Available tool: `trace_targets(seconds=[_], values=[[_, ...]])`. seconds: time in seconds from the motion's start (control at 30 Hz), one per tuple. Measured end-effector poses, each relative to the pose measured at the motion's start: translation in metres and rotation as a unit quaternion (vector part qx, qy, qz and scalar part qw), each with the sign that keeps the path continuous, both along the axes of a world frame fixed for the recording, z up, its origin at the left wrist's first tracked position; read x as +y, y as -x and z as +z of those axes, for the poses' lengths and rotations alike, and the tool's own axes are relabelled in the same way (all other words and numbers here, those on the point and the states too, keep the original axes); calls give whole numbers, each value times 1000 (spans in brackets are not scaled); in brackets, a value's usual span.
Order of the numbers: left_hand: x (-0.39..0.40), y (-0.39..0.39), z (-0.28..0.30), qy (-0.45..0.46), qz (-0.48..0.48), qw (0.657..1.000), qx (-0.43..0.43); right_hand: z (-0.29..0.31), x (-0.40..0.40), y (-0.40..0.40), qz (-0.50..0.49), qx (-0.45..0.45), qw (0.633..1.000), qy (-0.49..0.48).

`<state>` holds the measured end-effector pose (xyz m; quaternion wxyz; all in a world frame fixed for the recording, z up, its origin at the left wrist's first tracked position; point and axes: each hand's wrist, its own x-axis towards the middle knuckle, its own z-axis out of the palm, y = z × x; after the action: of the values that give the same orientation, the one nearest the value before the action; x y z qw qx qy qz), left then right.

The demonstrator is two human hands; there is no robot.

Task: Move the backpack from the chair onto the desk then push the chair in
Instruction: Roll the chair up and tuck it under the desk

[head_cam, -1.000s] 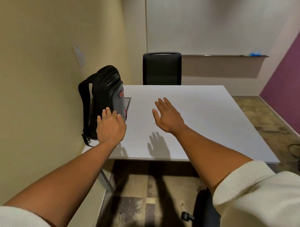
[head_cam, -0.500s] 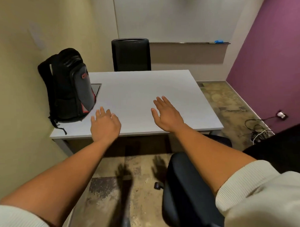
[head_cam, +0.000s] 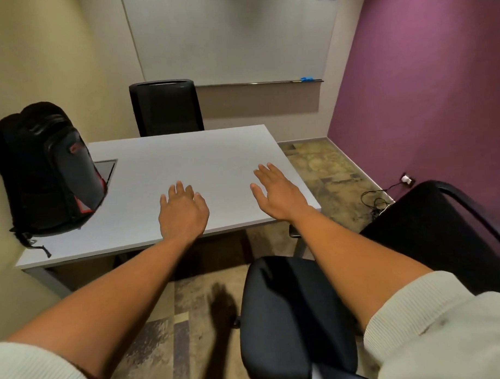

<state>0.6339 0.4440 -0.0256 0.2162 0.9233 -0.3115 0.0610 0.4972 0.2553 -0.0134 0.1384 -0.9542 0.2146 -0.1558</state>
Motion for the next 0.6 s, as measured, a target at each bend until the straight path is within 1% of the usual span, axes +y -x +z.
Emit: trace_targets(seconds=[0.2, 0.33, 0.43, 0.6], values=[[-24, 22, 0, -15, 11, 1000, -5, -6, -29, 24, 13, 8, 1000, -6], [-52, 53, -2, -10, 27, 1000, -7, -8, -61, 42, 34, 13, 999, -1], [-75, 90, -7, -13, 42, 999, -2, -11, -85, 61, 71, 21, 997, -3], [-113, 153, -9, -10, 104, 995, 10, -7, -132, 98, 138, 29, 990, -5]])
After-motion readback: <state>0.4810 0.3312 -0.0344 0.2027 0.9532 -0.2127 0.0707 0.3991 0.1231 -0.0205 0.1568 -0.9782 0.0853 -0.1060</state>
